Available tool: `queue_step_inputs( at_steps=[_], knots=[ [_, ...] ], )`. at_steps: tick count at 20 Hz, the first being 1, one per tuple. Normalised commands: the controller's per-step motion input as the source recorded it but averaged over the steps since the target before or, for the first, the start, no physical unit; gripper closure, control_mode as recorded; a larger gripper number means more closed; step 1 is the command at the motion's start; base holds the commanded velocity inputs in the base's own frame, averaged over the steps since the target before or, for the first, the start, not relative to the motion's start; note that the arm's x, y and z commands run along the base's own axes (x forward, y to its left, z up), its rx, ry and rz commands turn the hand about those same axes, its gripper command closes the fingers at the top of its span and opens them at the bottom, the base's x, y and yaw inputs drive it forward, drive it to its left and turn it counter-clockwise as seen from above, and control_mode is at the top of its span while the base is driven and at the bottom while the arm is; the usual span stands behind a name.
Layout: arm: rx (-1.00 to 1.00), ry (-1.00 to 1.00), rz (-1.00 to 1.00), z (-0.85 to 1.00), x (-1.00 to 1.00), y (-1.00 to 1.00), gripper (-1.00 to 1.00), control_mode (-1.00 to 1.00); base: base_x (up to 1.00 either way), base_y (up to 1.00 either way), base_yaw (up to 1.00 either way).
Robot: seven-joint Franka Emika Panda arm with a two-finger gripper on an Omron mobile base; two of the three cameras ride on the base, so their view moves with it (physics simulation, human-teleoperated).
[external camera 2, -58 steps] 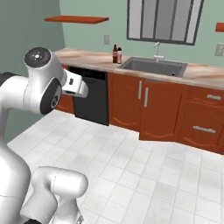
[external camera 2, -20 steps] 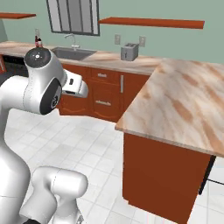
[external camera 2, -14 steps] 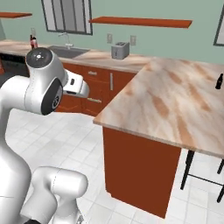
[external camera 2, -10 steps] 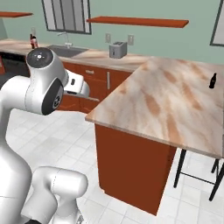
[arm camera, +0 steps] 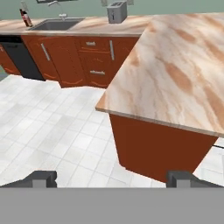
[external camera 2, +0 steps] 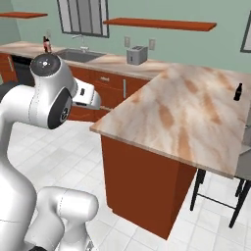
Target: Place the large bottle from the dining counter next to the other large bottle outside the sink, and place the small bottle from the dining counter next to the other small bottle inside the sink.
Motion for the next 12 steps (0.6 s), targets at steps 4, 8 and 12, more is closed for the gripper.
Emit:
queue_step_inputs(
  at_steps=[4, 8, 12],
  knots=[
    [0.00, 0.00, 0.00, 0.00, 0.00, 0.00, -1.00, 1.00, 0.01, -0.08, 0.25],
    [0.00, 0.00, 0.00, 0.00, 0.00, 0.00, -1.00, 1.00, 0.03, 0.00, 0.25],
    [0.00, 0.00, 0.00, 0.00, 0.00, 0.00, -1.00, 1.00, 0.01, -0.10, 0.24]
  ],
)
